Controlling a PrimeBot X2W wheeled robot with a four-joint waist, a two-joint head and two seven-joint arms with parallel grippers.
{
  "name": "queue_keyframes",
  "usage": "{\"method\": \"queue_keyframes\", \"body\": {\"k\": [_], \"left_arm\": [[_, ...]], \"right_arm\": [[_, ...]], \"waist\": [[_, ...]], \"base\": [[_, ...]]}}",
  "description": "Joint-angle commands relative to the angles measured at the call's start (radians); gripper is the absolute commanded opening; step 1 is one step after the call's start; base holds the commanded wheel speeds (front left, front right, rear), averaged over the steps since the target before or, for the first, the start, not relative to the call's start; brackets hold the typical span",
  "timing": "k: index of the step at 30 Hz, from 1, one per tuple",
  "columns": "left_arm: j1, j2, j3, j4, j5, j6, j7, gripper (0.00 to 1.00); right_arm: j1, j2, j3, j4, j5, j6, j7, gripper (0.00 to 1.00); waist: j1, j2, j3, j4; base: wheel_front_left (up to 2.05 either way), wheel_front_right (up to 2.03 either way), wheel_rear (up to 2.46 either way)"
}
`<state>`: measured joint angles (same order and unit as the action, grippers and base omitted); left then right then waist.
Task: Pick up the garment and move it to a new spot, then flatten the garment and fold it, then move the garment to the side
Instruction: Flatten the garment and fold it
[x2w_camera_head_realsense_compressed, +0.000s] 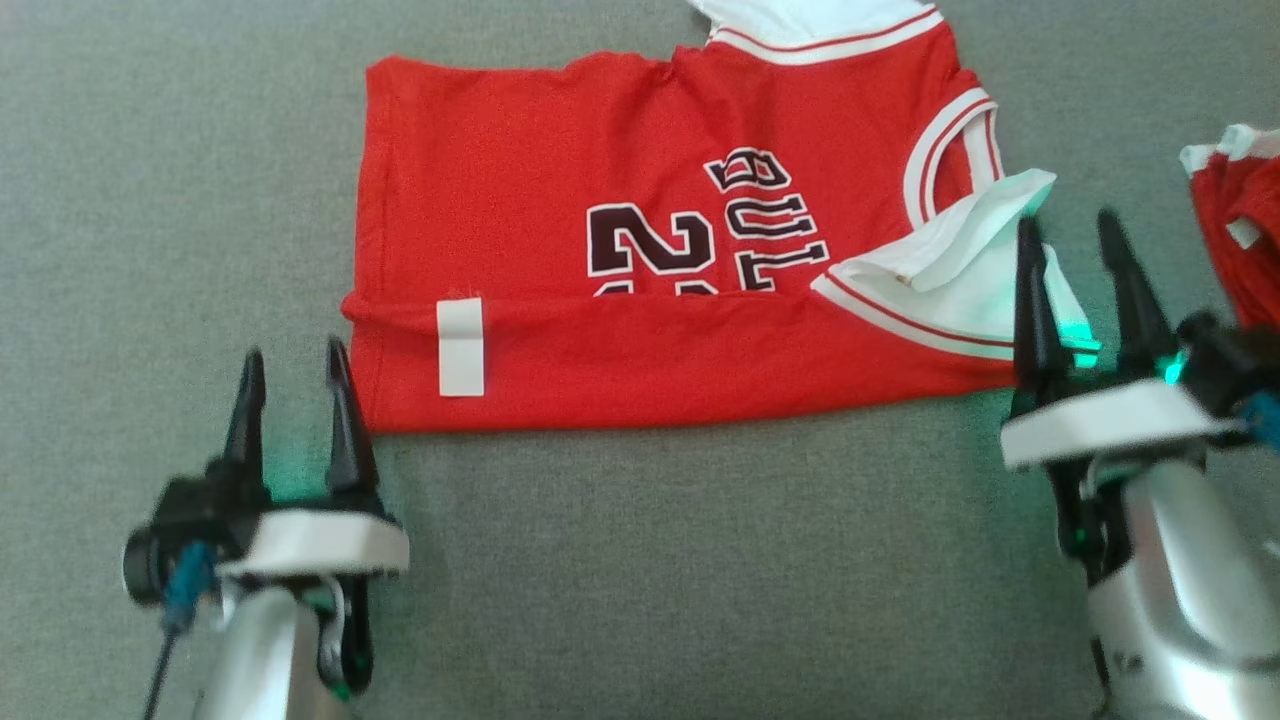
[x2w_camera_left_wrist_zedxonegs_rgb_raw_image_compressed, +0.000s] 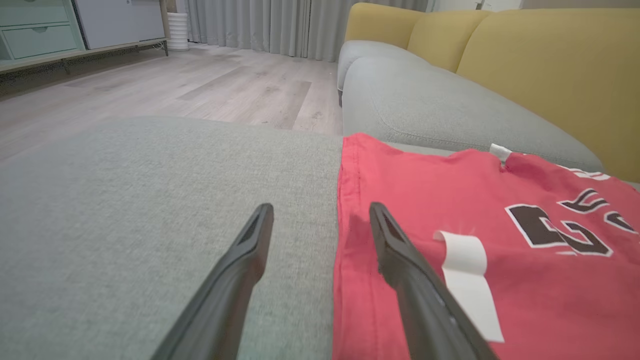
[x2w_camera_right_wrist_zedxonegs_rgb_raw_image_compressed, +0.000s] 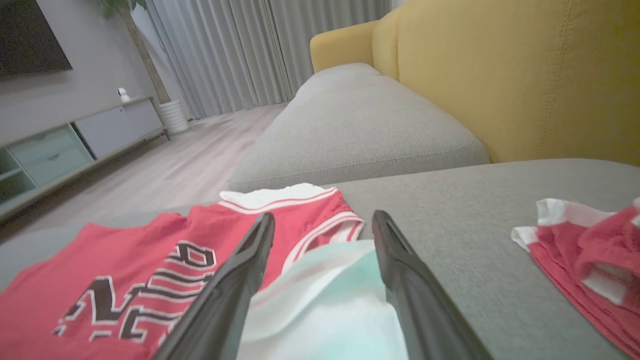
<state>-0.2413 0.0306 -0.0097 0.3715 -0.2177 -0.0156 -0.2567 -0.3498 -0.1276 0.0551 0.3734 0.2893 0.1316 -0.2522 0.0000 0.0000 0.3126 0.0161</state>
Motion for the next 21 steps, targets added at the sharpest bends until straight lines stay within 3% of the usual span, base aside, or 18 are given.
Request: {"method": "queue_keyframes", "body": {"k": [1,9,21], "left_arm": [[0.013,0.02,0.024,-0.038,0.012,0.012,-0.005,1.0],[0.121,0.02,0.003,-0.032,0.043,0.019,-0.005,1.0],[0.23,0.02,-0.025,-0.005,-0.023,0.008,-0.005,1.0]], "right_arm": [[0.009,0.001,0.011,-0.04,-0.028,-0.001,-0.009,1.0],[0.131,0.035,0.008,-0.027,-0.168,-0.001,-0.009,1.0],[0.236,0.067,-0.004,0.036,-0.182,-0.001,-0.009,1.0]], "waist": [[0.0,0.0,-0.014,-0.001],[0.0,0.0,-0.09,-0.007],[0.0,0.0,-0.164,-0.003]], "base": [[0.0,0.0,0.0],[0.0,0.0,0.0],[0.0,0.0,0.0]]}}
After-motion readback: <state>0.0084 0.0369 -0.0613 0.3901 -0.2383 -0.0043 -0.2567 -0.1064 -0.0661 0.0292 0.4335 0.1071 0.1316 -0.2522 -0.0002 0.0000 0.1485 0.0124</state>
